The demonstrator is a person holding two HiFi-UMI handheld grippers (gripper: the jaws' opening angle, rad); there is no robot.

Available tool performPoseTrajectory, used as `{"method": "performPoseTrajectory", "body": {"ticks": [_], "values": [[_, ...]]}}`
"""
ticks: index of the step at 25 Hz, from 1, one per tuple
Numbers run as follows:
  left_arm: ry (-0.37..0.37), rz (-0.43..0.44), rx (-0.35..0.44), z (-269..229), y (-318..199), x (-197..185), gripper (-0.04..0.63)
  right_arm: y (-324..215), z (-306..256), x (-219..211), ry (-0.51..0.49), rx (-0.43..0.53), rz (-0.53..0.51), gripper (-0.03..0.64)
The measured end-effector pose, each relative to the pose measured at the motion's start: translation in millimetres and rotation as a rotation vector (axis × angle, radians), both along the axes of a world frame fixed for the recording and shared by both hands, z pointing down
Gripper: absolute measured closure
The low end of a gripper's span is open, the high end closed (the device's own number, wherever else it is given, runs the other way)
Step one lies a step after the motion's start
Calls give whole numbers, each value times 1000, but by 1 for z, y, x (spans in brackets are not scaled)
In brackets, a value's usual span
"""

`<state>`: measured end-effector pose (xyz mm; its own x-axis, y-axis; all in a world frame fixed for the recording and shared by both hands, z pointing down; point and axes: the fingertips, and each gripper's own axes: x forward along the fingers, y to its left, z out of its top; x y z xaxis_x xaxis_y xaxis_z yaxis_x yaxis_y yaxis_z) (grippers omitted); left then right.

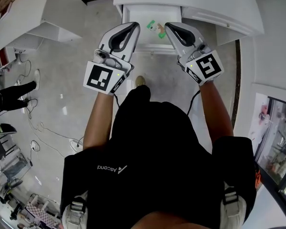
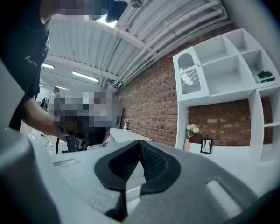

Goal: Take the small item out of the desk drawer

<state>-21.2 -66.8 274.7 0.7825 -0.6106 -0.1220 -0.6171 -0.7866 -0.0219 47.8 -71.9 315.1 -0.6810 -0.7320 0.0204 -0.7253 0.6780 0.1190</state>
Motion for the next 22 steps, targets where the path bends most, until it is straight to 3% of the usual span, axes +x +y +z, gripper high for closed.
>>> {"method": "performPoseTrajectory", "body": {"ticks": [16,22], "values": [[1,79,-61,42,-121,-23,597,-124,108,-28,214,-233,71,613],[12,77,-76,53,-152,-27,597,-157,167,-33,362,-359,35,546]]}}
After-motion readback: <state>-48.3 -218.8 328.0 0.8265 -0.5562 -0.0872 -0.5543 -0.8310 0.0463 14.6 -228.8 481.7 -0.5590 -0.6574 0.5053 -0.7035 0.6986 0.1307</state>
